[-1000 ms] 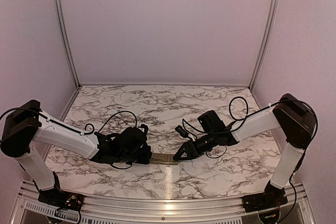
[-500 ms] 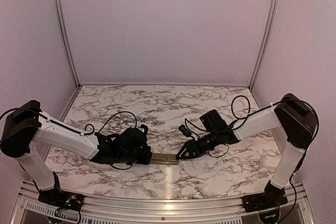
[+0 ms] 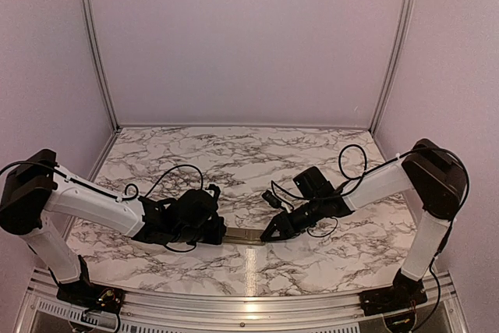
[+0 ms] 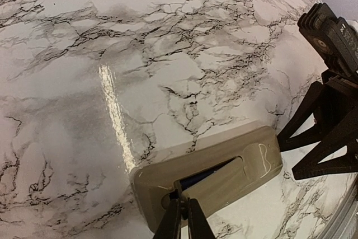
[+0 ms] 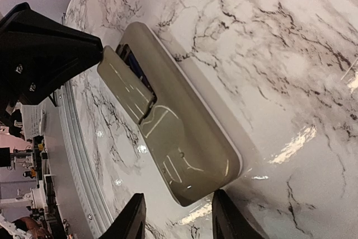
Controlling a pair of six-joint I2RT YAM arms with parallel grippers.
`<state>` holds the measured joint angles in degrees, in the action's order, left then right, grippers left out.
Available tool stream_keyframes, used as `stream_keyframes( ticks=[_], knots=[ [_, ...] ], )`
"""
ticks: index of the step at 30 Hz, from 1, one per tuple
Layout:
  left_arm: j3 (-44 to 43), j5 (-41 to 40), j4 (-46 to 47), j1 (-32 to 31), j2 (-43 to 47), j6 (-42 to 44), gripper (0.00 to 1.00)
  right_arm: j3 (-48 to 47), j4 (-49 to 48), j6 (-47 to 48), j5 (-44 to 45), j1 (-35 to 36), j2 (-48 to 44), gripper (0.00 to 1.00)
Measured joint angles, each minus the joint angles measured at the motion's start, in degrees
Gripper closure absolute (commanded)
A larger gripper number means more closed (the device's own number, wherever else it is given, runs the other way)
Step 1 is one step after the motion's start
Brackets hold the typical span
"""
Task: Load the batteries into the remote control
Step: Load the battery cover onto the remote control without the battery cover.
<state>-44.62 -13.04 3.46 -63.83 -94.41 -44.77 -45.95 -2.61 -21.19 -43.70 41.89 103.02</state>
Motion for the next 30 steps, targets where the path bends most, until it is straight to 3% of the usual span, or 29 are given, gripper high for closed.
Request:
stream_keyframes(
  ticks=[10,17,30],
  knots=[
    [0.0,-0.13,-1.38,-0.33,0.42,-0.09,0.94,0.0,-0.04,0.0,-0.37,0.0,0.0,0.62],
    [-0.39,-0.66,-2.82,-0.33,0.37,-0.46,0.82,0.0,-0.04,0.0,-0.7,0.02,0.0,0.62],
    [-0.63,-1.07,-3.34,-0.35,0.13,-0.66,0.83,0.0,0.0,0.0,-0.83,0.28,0.0,0.62]
  ],
)
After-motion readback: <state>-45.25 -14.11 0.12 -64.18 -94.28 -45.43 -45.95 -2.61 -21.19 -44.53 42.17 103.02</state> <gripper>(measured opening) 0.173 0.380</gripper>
